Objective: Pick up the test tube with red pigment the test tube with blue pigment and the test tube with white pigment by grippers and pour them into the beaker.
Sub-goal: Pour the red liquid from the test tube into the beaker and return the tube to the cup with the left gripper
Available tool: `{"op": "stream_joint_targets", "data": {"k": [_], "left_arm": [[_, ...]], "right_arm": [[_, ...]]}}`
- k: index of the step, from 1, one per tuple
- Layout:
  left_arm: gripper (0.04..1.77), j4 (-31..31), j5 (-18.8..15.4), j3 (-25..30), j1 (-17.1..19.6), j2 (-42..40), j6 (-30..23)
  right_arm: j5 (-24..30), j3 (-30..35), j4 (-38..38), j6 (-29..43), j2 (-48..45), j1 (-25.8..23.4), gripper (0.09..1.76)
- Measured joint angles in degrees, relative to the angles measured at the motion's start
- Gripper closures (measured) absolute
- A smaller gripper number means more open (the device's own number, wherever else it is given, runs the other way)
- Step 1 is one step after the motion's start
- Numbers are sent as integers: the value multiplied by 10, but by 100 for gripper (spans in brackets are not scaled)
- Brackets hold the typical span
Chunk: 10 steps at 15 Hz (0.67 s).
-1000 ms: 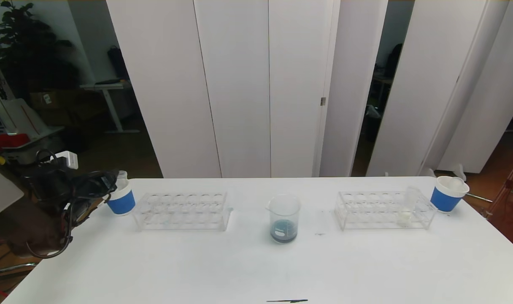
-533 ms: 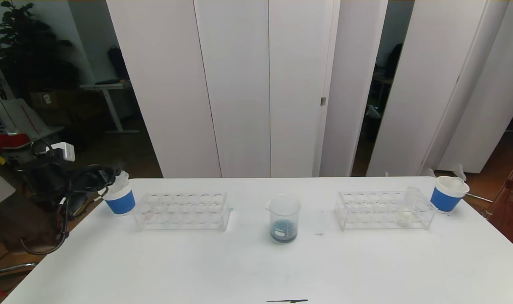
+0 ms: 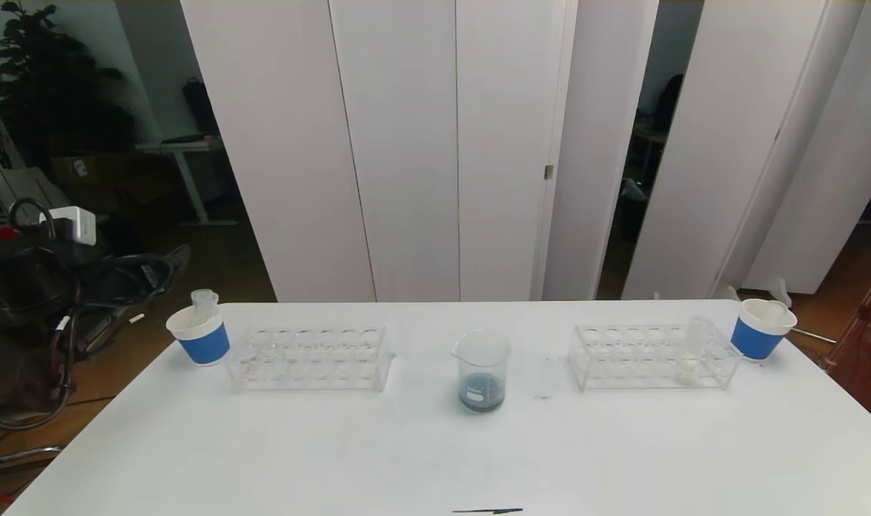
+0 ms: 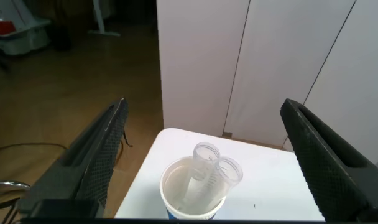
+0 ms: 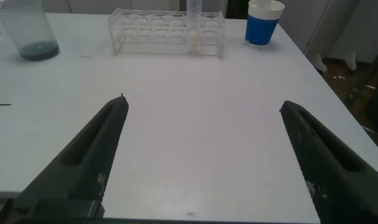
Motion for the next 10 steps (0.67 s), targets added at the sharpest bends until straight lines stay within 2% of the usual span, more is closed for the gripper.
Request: {"op": "stream_joint_targets", "data": {"k": [2,7,10], "left_arm": [[6,4,-2,38,-2,-56,24],[6,41,-28,165,-29,-233,34],[6,98,-36,235,-53,-364,34]], "right_arm": [[0,0,0,0,0,0,10],[0,0,0,0,0,0,10],[0,0,0,0,0,0,10]]}}
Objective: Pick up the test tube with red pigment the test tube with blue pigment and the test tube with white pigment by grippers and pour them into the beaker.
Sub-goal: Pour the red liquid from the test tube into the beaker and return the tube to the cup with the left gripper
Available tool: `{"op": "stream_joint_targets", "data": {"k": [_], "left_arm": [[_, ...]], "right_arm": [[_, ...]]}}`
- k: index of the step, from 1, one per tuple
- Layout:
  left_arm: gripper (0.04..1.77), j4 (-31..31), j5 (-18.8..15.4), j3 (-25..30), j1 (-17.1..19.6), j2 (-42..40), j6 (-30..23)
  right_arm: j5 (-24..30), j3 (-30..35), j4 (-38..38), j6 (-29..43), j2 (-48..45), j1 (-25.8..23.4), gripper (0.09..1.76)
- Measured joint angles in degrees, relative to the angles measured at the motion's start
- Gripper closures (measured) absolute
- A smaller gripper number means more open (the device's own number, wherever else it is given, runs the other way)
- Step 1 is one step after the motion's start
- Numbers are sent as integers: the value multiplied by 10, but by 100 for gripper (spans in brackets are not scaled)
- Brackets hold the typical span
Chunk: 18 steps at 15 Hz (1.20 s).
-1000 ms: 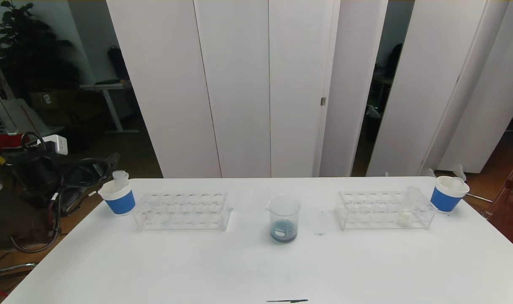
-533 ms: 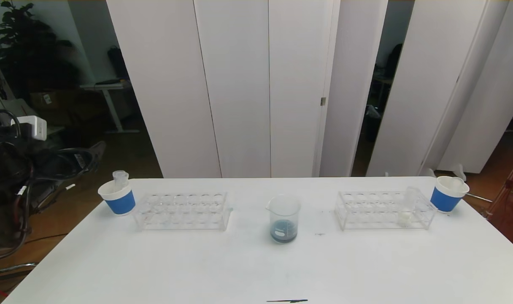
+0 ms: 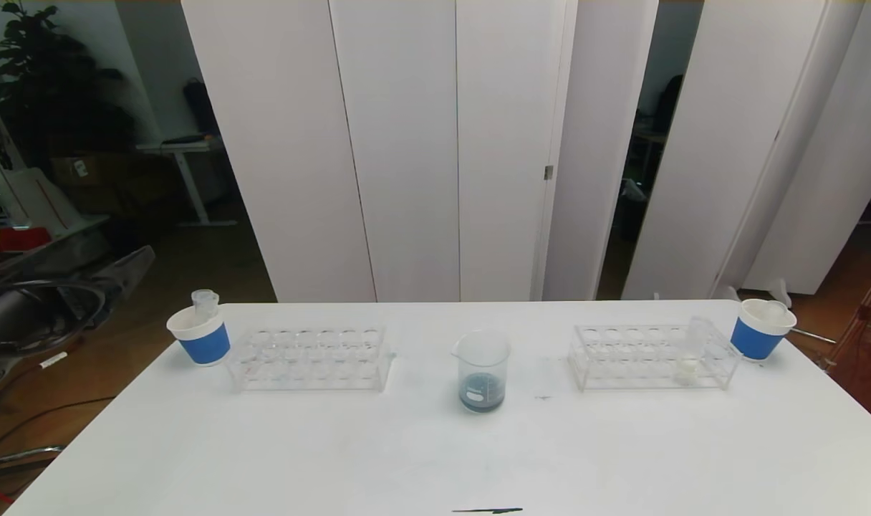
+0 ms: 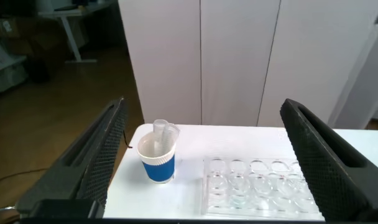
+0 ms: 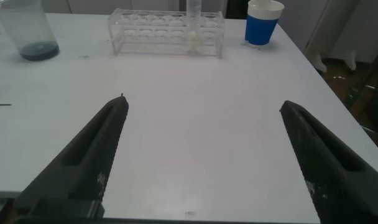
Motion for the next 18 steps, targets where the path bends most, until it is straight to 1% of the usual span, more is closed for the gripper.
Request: {"op": "stream_joint_targets", "data": {"k": [2,4,8,11,13,16,18], "left_arm": [[6,72,1,26,-22,-98,-1],[6,156,3,38,-43,-198,-1],[6,338,11,46,-93,-415,-2],[6,473,15,47,-127,-561,-1],[6,535,15,50,-136,-634,-1],[6,610,2,71,-139,-726,4],[6,617,0,107,-139,-759,8]], "right_arm": [[0,0,0,0,0,0,10],[0,0,0,0,0,0,10],[0,0,0,0,0,0,10],[0,0,0,0,0,0,10],[0,0,0,0,0,0,10],[0,0,0,0,0,0,10],[0,0,0,0,0,0,10]]}}
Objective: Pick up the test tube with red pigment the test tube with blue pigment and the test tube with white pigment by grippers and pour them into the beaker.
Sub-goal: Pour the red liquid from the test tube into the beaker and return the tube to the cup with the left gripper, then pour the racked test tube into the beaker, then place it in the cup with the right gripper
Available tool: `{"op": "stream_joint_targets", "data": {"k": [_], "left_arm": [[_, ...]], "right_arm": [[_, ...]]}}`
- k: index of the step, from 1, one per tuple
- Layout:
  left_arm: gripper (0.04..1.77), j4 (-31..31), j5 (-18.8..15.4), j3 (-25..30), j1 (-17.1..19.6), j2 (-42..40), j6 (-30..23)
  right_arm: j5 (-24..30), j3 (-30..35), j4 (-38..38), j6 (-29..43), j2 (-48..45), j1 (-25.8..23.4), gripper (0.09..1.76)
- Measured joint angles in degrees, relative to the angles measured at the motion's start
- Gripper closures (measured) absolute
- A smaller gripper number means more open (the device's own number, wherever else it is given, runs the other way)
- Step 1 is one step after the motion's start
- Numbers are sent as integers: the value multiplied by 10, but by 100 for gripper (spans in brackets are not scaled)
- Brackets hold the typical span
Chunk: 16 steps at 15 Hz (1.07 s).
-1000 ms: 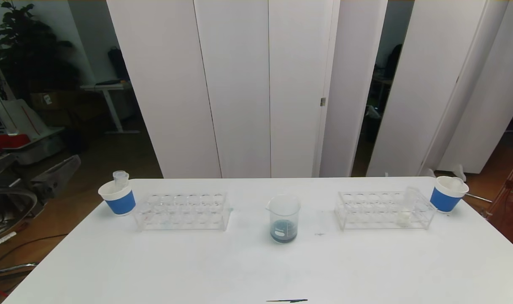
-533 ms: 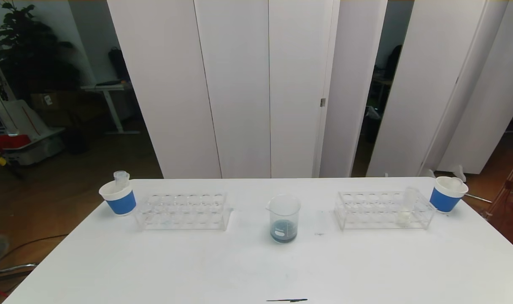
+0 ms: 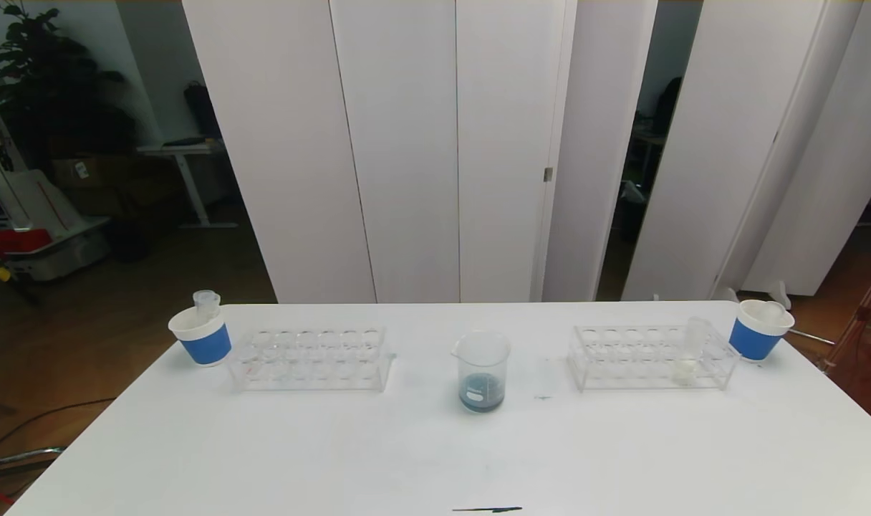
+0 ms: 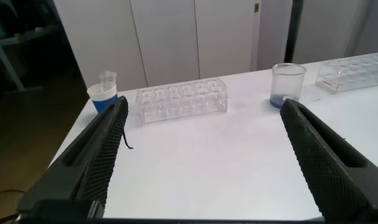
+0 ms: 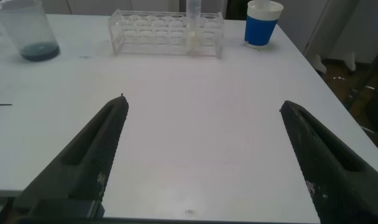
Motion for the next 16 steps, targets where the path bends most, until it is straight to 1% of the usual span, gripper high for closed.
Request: {"op": "stream_joint_targets", "data": {"k": [2,4,5,6,8,10,16], "left_arm": [[6,-21,0,46,0,-15,2],[6,-75,9,104,0,-21,2],[6,-112,34,130,0,-22,2],[6,-105,56,144,0,-22,2],[6,-46,74,154,0,-24,-3],[6,-57,73,156,0,-24,2],[6,-54,76,158,0,-24,-6]], "right_arm": [[0,0,0,0,0,0,10],[0,0,0,0,0,0,10],[0,0,0,0,0,0,10],[0,0,0,0,0,0,10],[0,0,0,0,0,0,10],[0,0,0,0,0,0,10],[0,0,0,0,0,0,10]]}}
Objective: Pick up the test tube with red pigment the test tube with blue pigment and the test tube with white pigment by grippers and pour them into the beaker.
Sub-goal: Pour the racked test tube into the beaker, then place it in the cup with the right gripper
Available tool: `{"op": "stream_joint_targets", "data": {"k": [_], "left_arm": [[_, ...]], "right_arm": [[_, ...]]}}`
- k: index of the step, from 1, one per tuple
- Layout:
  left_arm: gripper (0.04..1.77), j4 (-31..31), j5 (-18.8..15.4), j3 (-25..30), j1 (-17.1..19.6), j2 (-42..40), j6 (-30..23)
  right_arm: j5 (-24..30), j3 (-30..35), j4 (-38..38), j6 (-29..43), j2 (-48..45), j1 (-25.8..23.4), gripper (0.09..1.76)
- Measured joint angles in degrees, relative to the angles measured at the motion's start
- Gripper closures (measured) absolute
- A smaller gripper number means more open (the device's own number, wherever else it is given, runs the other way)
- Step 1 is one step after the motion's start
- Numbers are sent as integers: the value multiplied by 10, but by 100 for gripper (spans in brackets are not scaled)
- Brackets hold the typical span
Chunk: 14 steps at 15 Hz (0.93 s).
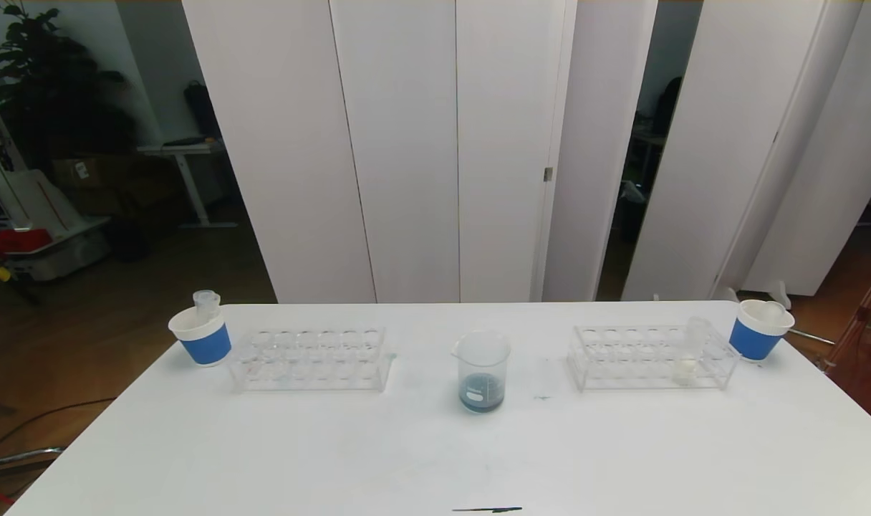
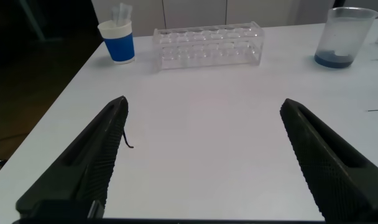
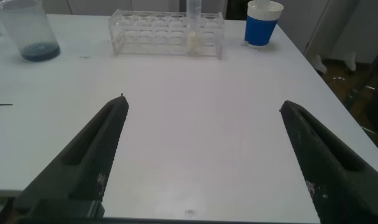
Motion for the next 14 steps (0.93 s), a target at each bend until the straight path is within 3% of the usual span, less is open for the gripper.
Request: {"op": "stream_joint_targets", "data": {"k": [9,14], "left_arm": [[6,0,0,0,0,0,0],[6,0,0,0,0,0,0]], "right_arm": [[-4,0,0,1,0,-2,10],[1,-85,13,1,30,-1,10]]}}
